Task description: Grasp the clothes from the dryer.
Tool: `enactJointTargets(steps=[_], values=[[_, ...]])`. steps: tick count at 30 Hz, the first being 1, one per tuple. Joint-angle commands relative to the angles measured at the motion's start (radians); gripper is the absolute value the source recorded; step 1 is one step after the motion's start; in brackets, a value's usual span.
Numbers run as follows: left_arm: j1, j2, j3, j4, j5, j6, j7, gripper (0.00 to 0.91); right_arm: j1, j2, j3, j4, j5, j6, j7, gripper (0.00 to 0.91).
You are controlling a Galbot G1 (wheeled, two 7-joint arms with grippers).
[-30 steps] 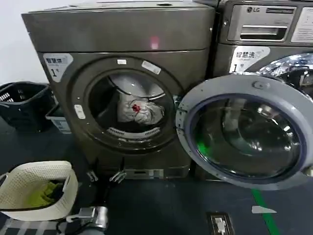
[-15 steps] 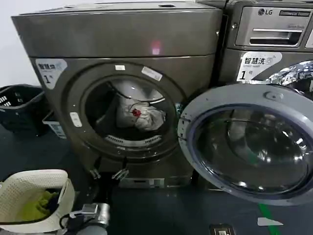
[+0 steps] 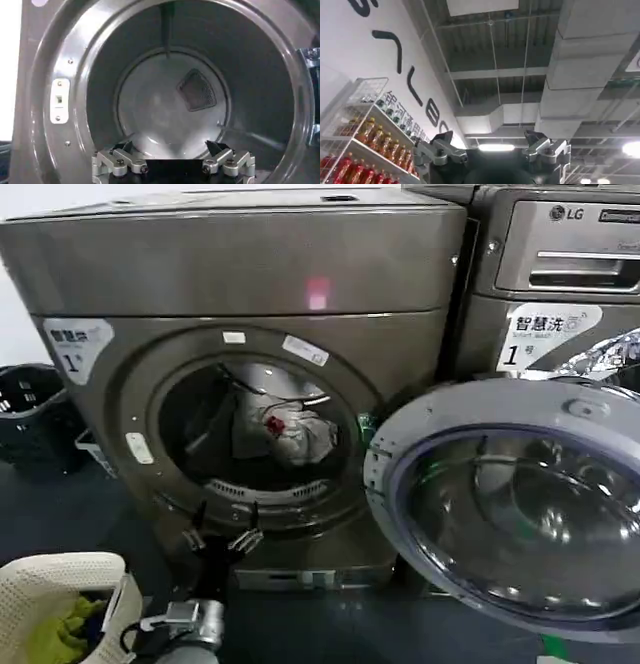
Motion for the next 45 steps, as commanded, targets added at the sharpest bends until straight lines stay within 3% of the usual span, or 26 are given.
enactJointTargets(steps=[1,45], values=[[-0.001,0.000,-0.003,-0.006,-0.004,0.004,0.000,0.907,0.002,0.001,0.000,0.000,0.000,0.001,-0.001,0.907],[0.000,0.006,-0.006,-0.022,-0.014,0.012,0.000,0.907,-0.016,0.007,0.033,-0.015,0.011,0.007,-0.002,0.907]])
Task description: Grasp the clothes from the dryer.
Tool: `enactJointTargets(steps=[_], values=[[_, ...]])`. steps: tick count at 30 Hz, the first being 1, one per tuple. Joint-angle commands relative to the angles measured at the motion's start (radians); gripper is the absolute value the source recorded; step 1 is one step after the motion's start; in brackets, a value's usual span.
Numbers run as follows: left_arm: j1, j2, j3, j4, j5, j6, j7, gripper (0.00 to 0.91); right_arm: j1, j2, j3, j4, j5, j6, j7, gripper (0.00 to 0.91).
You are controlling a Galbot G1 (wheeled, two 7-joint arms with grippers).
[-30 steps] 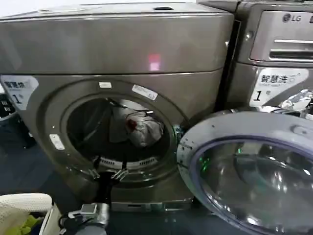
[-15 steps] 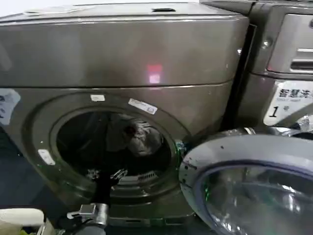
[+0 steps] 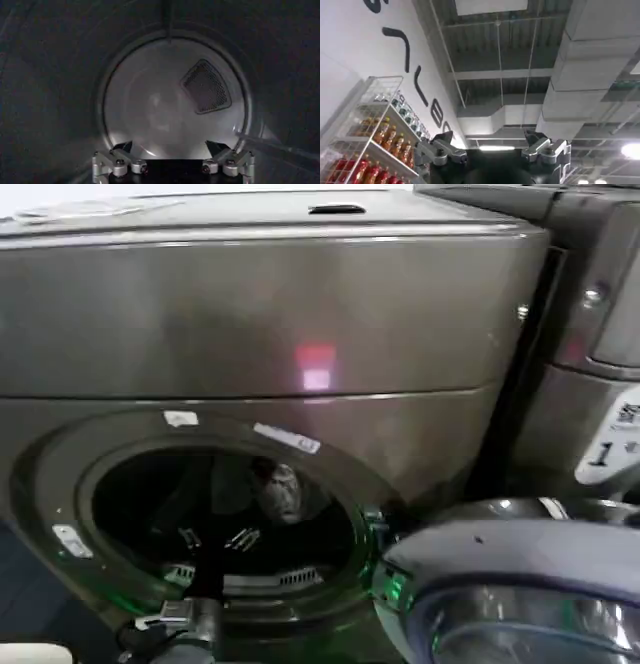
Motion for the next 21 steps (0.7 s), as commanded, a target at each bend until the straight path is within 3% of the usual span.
enactJointTargets(steps=[1,13,21], values=[[0.000,0.000,0.000,-0.001,-0.001,0.001,0.000,0.907,-0.001,-0.001,0.003,-0.001,0.001,0.001,0.000,0.907],[-0.033,-0.021,0.008,0.024,-0.002,0.006,0.004,0.907,-0.010,0.001,0.006,0.001,0.017,0.035,0.004,0.907],[-0.230,-0.054,0.014,0.160,-0.054,0.046,0.009,0.907,-0.027,0.003,0.027,0.000,0.009,0.015,-0.001,0.907]])
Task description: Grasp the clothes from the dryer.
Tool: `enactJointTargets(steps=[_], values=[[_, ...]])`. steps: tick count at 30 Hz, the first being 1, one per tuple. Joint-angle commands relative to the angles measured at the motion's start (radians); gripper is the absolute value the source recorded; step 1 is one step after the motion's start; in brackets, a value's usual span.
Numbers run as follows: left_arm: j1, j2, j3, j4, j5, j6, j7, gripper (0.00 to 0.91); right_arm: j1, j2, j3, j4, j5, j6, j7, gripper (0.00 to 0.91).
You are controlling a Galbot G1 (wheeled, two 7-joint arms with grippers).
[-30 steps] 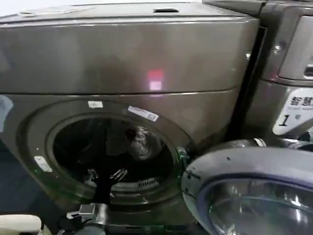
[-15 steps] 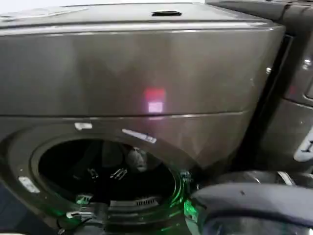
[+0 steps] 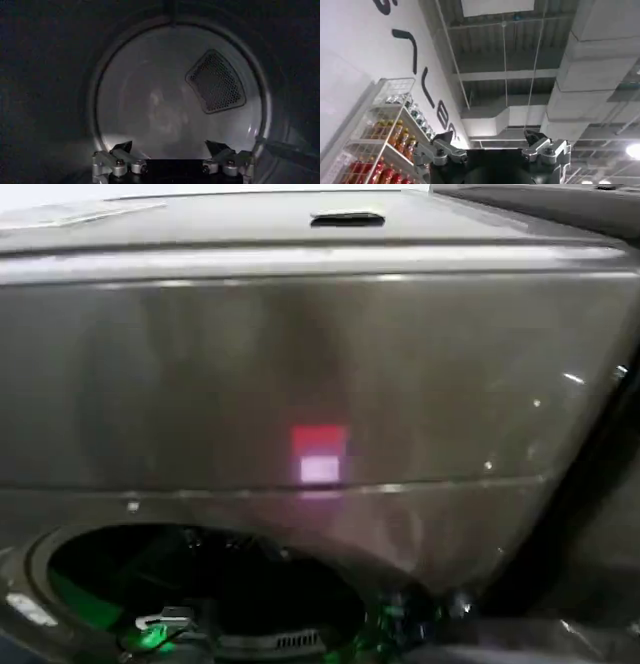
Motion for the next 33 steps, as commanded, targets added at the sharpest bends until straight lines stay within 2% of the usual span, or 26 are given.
enactJointTargets(steps=[1,8,22,28,33], values=[[-0.193,-0.018,0.012,0.136,-0.045,0.031,0.005,0.907,-0.005,0.002,0.007,0.001,-0.003,-0.006,0.000,0.907],[-0.376,-0.028,0.021,0.306,-0.095,0.068,0.014,0.907,-0.012,0.006,0.019,-0.001,-0.024,-0.027,0.010,0.907],[-0.618,-0.090,0.031,0.644,-0.051,0.053,0.044,0.907,-0.017,0.000,0.028,-0.007,-0.024,-0.026,0.014,0.907],[-0.726,-0.134,0.030,0.805,0.020,0.082,0.131,0.907,-0.009,0.001,0.020,0.003,-0.024,-0.027,0.012,0.907],[-0.785,-0.121,0.043,0.902,0.088,0.139,0.310,0.907,-0.010,0.003,0.021,0.003,-0.024,-0.025,0.010,0.907]])
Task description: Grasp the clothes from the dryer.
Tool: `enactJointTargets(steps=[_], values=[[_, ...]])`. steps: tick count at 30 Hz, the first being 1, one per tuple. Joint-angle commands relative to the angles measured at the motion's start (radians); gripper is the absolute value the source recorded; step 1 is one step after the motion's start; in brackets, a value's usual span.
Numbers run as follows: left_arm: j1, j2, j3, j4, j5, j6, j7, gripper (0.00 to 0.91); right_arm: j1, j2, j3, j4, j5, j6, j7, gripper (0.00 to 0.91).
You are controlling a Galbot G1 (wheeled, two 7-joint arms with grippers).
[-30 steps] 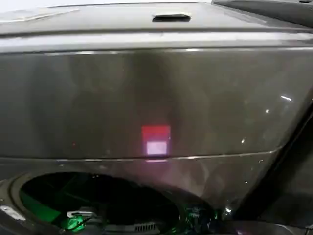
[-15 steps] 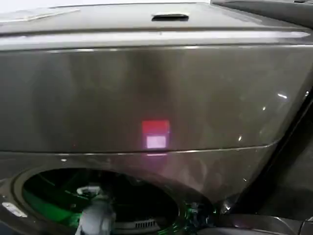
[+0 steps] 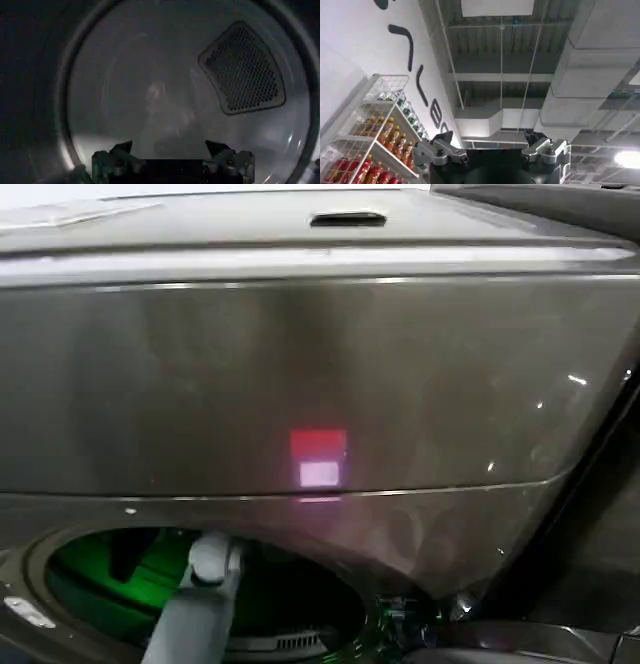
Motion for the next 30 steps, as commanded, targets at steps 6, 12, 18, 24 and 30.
enactJointTargets(steps=[6,12,18,24,30], values=[[-0.265,0.011,0.029,0.374,0.356,0.190,0.547,0.907,-0.003,0.001,0.004,0.010,0.000,0.001,-0.003,0.907],[-0.367,0.008,0.083,0.535,0.624,0.009,0.748,0.907,-0.007,0.004,0.008,0.022,0.000,-0.001,-0.004,0.907],[-0.425,0.066,0.180,0.645,0.703,-0.255,0.914,0.907,-0.014,0.013,0.015,0.029,0.001,0.001,-0.006,0.907],[-0.487,0.075,0.234,0.725,0.906,-0.296,0.990,0.907,-0.018,0.021,0.015,0.033,0.002,0.004,-0.008,0.907],[-0.557,0.082,0.292,0.815,0.955,-0.303,1.050,0.907,-0.018,0.022,0.016,0.042,0.002,0.004,-0.008,0.907]])
